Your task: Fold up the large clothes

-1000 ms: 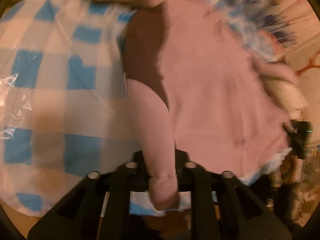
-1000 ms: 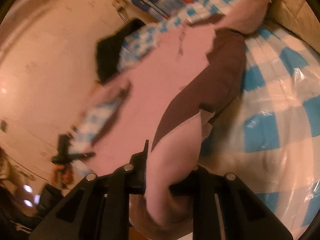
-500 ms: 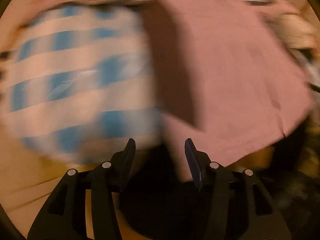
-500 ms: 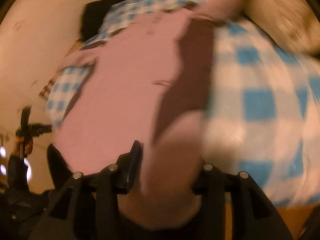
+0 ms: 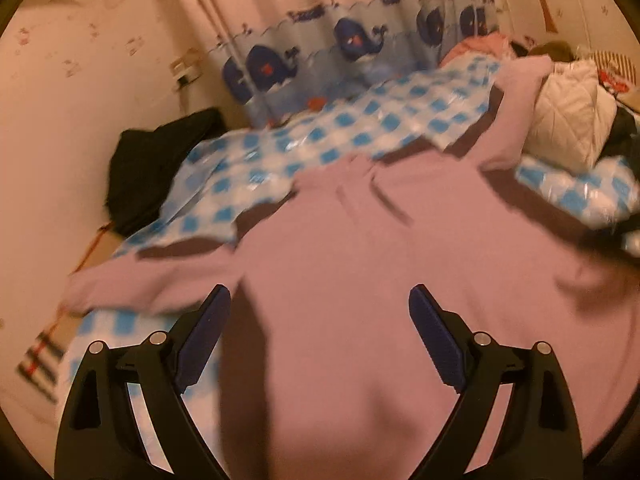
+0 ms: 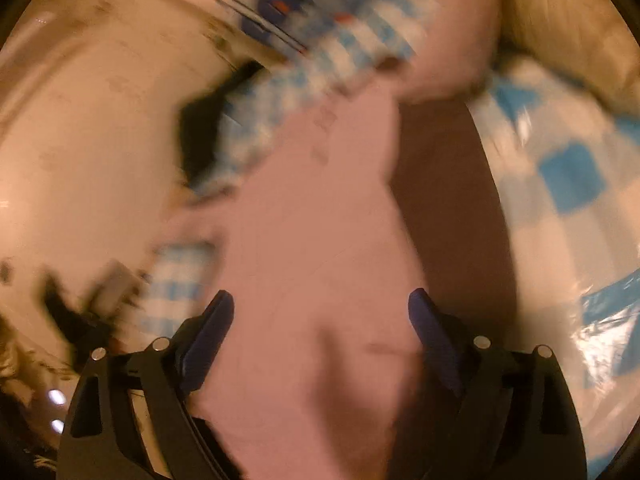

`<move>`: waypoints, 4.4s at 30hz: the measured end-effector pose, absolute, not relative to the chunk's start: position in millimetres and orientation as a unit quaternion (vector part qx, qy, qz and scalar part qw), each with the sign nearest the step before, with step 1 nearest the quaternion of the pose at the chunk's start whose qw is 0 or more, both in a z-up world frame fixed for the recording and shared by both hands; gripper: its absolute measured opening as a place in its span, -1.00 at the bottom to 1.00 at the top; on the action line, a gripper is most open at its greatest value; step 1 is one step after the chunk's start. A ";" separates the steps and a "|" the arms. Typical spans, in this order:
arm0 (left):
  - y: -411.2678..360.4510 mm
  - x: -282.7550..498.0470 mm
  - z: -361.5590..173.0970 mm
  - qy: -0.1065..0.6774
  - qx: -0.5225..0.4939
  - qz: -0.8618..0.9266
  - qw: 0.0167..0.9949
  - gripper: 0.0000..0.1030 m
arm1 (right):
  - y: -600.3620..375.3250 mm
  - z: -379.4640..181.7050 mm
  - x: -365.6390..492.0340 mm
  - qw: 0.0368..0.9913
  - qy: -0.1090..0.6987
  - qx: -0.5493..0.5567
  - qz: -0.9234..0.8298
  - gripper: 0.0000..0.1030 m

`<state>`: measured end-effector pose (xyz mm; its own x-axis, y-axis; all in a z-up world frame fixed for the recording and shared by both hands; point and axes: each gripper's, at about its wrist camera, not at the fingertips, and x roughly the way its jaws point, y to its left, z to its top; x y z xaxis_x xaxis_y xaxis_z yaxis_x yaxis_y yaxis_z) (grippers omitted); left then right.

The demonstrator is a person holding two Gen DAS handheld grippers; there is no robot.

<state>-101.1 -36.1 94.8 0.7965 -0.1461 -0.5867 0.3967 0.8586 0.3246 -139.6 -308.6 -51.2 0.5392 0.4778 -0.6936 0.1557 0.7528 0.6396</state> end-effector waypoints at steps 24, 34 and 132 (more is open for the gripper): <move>-87.8 0.3 -11.1 0.305 0.080 -0.195 0.929 0.72 | -552.6 108.5 -27.7 0.859 0.230 0.446 -0.105 0.83; -80.0 10.6 -13.9 0.316 0.067 -0.186 0.928 0.73 | -614.4 75.0 29.5 0.825 0.233 0.480 -0.187 0.83; 279.1 115.2 17.2 0.301 -0.218 -0.006 0.928 0.83 | -270.5 -52.5 35.8 0.891 0.394 0.213 0.074 0.86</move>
<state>115.2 279.1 17.2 0.8192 -0.1413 -0.5558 -0.1208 0.9049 -0.4082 35.8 -270.5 -52.5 0.6779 0.2993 -0.6715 0.0361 0.8987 0.4370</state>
